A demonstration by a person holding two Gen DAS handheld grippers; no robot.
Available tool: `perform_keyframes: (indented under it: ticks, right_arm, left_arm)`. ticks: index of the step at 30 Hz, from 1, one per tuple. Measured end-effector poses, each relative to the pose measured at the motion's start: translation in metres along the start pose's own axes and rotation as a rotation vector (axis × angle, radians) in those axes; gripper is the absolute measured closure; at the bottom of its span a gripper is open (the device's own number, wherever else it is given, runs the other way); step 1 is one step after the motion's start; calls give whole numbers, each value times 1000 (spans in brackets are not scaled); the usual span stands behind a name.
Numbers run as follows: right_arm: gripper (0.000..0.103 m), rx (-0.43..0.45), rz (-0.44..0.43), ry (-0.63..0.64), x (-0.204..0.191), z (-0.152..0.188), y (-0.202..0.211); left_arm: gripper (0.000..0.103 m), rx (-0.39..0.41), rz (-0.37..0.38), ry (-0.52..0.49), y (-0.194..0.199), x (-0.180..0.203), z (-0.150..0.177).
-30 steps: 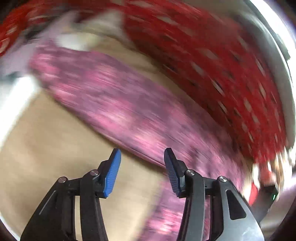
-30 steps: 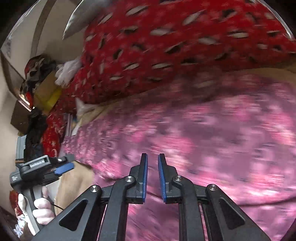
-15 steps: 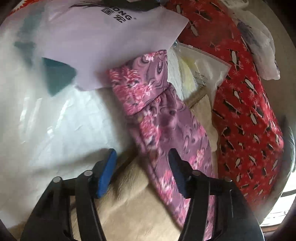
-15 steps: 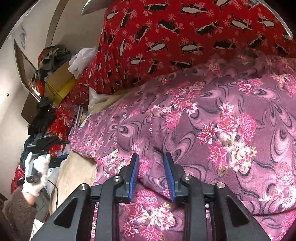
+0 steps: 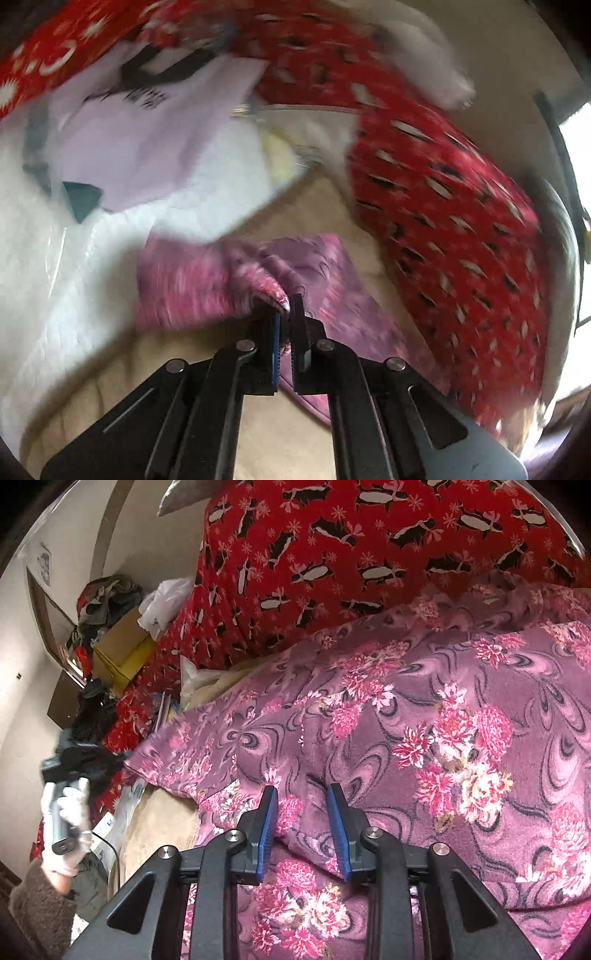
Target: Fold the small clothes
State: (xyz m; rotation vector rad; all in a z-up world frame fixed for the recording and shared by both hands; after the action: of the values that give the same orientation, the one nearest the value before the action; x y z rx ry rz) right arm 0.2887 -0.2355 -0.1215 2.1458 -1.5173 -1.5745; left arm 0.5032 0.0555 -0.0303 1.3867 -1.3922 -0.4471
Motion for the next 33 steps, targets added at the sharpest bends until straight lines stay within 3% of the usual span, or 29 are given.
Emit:
perform_keyframes:
  ticks: [2,5,10,15,19,23,26,29,30,32,33]
  right_arm:
    - [73,-38,17,1,-2,0,7]
    - [68,-29,52,28,1,-1,31]
    - [61,-4,187,96,39,-3,91]
    - [60,61,263,25,92,-2,146]
    - [62,95,201,-31,117,10,156]
    - [61,136,182,-8,117,13,157]
    - [60,138,163,-7,115,14,159]
    - [60,134,151,-19,115,13,160]
    - [60,125,156,-20,115,12,160]
    - [59,92,195,-14,111,9,159]
    - [57,79,211,4,103,5,158]
  left_arm:
    - [101,17,20,-55,21,26,10]
    - [101,42,40,-127,43,66,21]
    - [101,82,70,-254,72,142,55]
    - [101,22,140,-350,67,210,117]
    - [101,-101,159,-405,32,243,186]
    - [101,-215,107,-455,-21,249,252]
    - [100,-351,26,-433,-67,226,289]
    - [98,-372,119,-375,-53,216,291]
    - [97,-387,181,-355,-38,211,286]
    - [86,-354,263,-307,-11,194,269]
    - [79,-329,270,-288,-4,187,261]
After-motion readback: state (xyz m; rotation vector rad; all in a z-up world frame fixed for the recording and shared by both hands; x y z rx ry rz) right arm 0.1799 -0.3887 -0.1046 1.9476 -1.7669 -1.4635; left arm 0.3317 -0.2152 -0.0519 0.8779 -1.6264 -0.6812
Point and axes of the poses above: each gripper's, at about its wrist camera, not at the fingertips, and y roughly against the way its jaws point, x to its right, z to its underside, the point moved 9 cm from there along -y, roughly the way its jaws point, and after that the axes turned 8 degrees about -z, right-handed, at the moved point
